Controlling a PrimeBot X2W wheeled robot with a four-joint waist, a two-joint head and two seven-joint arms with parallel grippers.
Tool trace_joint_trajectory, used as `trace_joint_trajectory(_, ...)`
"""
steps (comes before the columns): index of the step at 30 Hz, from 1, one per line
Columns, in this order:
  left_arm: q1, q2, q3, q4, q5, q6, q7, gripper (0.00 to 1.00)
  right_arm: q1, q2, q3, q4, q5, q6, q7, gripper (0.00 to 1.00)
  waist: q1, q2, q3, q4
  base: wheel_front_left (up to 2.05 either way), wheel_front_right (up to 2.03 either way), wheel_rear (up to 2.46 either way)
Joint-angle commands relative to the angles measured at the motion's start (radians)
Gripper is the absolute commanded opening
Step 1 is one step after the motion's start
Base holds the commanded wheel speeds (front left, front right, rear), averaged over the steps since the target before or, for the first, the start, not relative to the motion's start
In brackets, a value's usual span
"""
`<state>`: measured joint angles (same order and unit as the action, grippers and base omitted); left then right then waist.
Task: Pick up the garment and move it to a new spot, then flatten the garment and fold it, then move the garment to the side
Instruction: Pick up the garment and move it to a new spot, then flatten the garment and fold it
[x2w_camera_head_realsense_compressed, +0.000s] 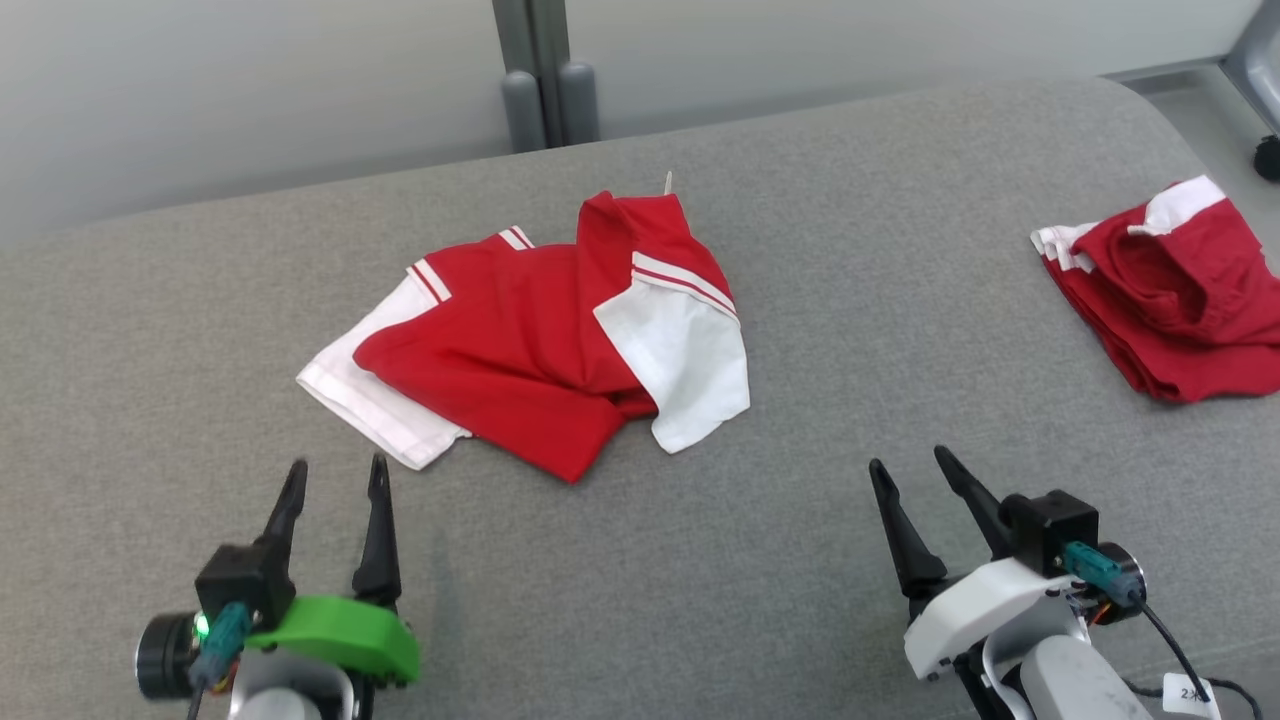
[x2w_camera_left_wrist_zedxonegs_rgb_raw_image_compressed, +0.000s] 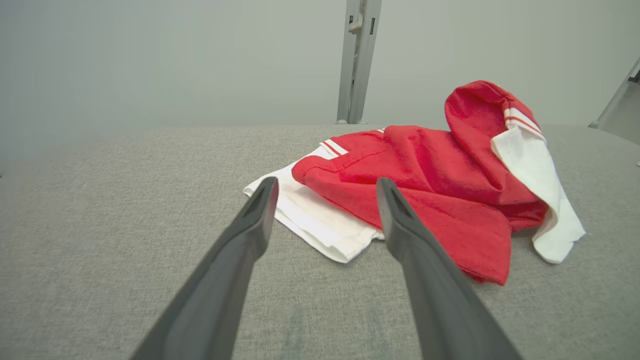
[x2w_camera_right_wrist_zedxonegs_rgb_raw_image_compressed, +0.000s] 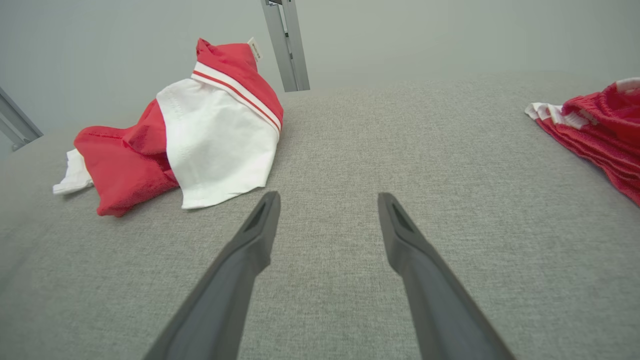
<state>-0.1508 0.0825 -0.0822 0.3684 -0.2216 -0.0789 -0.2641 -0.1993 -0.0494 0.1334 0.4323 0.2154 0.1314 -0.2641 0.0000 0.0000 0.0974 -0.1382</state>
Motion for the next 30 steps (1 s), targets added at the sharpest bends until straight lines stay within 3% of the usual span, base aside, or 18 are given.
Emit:
trace_joint_trajectory(1, 0.045, -0.004, 0.018, -0.010, 0.010, -0.005, 0.000, 1.00, 0.024, -0.004, 0.001, 0.008, 0.003, -0.002, 0.000, 1.00, 0.0000, 0.0000, -0.047, 0.041, 0.00, 0.00, 0.00)
trace_joint_trajectory(9, 0.189, -0.029, 0.094, -0.052, 0.021, 0.005, 0.000, 1.00, 0.072, -0.003, 0.006, 0.031, -0.032, -0.002, 0.000, 1.00, 0.0000, 0.0000, -0.074, 0.057, 0.00, 0.00, 0.00)
trace_joint_trajectory(15, 0.169, -0.030, 0.063, -0.059, -0.012, 0.013, 0.000, 1.00, 0.039, -0.003, 0.031, 0.031, -0.043, -0.002, 0.000, 1.00, 0.0000, 0.0000, -0.046, 0.087, 0.00, 0.00, 0.00)
trace_joint_trajectory(23, 0.078, -0.029, 0.013, -0.056, -0.050, 0.021, 0.000, 1.00, -0.132, -0.004, 0.132, 0.080, -0.038, -0.002, 0.000, 1.00, 0.0000, 0.0000, 0.088, 0.179, 0.00, 0.00, 0.00)
trace_joint_trajectory(30, 0.025, -0.030, -0.023, -0.052, -0.083, 0.028, 0.000, 1.00, -0.276, -0.004, 0.171, 0.227, -0.060, -0.002, 0.000, 1.00, 0.0000, 0.0000, 0.173, 0.271, 0.00, 0.00, 0.00)
